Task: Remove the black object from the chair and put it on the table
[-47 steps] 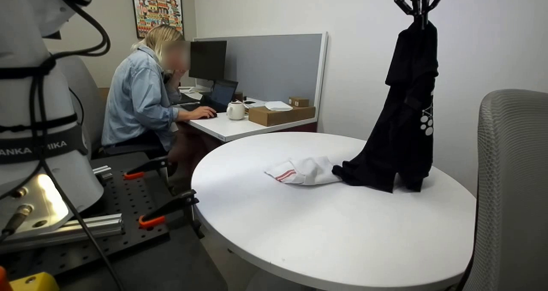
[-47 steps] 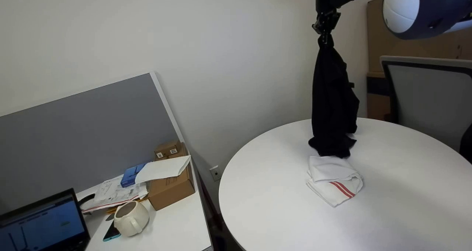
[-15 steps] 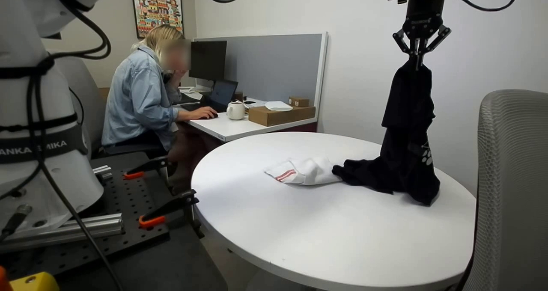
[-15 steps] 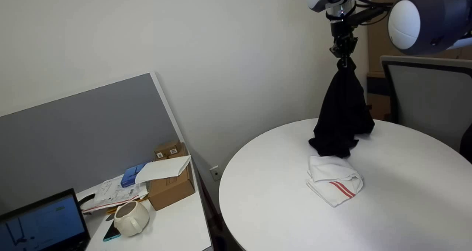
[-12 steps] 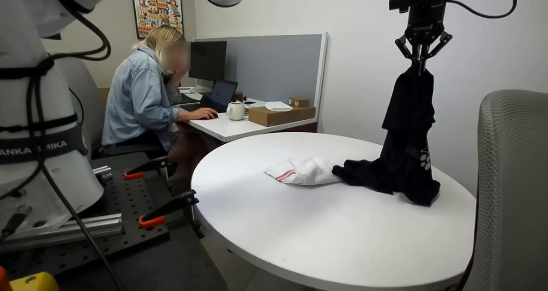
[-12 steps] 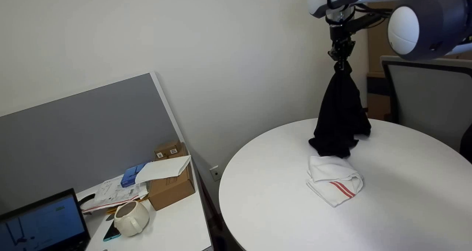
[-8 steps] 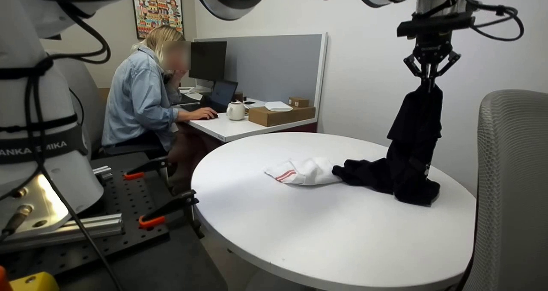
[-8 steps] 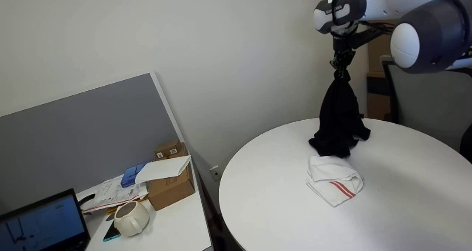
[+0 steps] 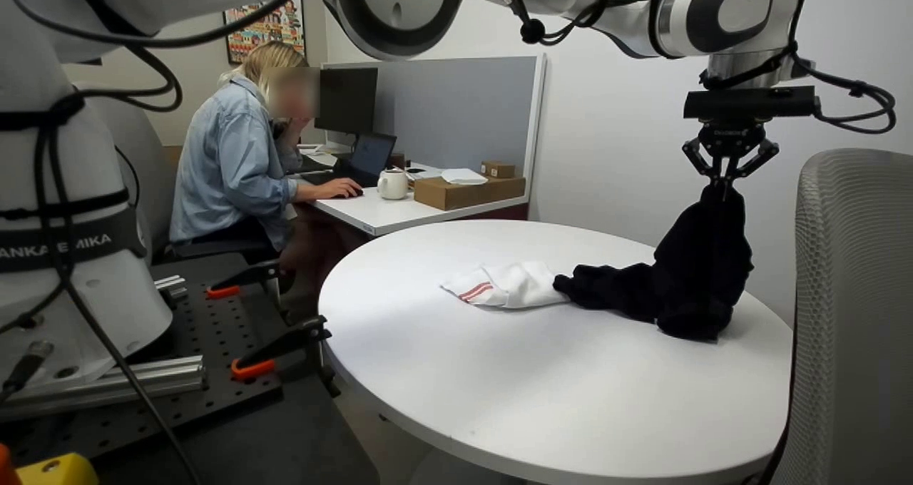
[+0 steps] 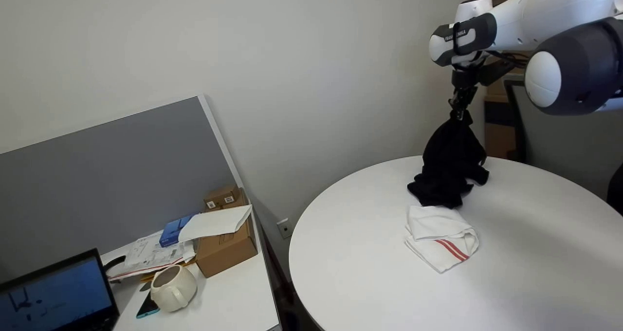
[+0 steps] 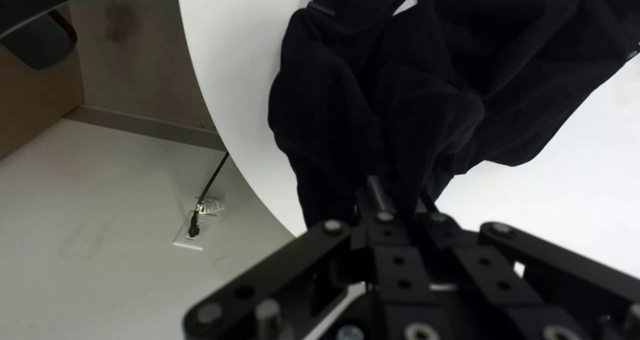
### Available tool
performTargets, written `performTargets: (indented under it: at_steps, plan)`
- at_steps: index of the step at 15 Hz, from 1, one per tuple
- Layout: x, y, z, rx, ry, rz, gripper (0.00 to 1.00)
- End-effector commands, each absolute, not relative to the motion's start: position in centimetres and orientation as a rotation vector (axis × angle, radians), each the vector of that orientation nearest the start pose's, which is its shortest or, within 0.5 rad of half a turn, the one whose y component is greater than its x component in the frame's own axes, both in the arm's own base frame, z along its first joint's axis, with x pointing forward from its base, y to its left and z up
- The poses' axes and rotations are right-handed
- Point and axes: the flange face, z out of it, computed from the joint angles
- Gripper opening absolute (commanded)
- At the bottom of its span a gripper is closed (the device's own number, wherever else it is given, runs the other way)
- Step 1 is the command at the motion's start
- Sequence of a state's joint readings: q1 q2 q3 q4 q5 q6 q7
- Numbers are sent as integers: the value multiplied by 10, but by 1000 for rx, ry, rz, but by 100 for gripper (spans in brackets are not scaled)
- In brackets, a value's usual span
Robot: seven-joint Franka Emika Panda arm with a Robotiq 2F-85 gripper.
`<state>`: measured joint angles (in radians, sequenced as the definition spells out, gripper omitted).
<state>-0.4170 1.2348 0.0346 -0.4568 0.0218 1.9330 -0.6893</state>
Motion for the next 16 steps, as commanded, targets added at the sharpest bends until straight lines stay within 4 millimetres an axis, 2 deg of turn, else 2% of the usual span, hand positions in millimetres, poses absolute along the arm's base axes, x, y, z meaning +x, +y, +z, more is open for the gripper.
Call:
performTargets:
  at_steps: [1,3,4,5,9,14,15,16]
  plan:
    - [757,-326,298,-3104,-542,-347,1]
    - [754,-327,288,-3091,-583,-287,1]
    - [752,-326,283,-3084,-596,-250,30]
    - [751,-327,279,-3077,-618,-231,31]
    - [750,-326,275,-3075,-652,-214,58]
    - [752,-324,278,-3078,-673,-230,95]
    - [753,-323,280,-3082,-672,-230,100]
    - [753,-322,282,-3085,-667,-229,100]
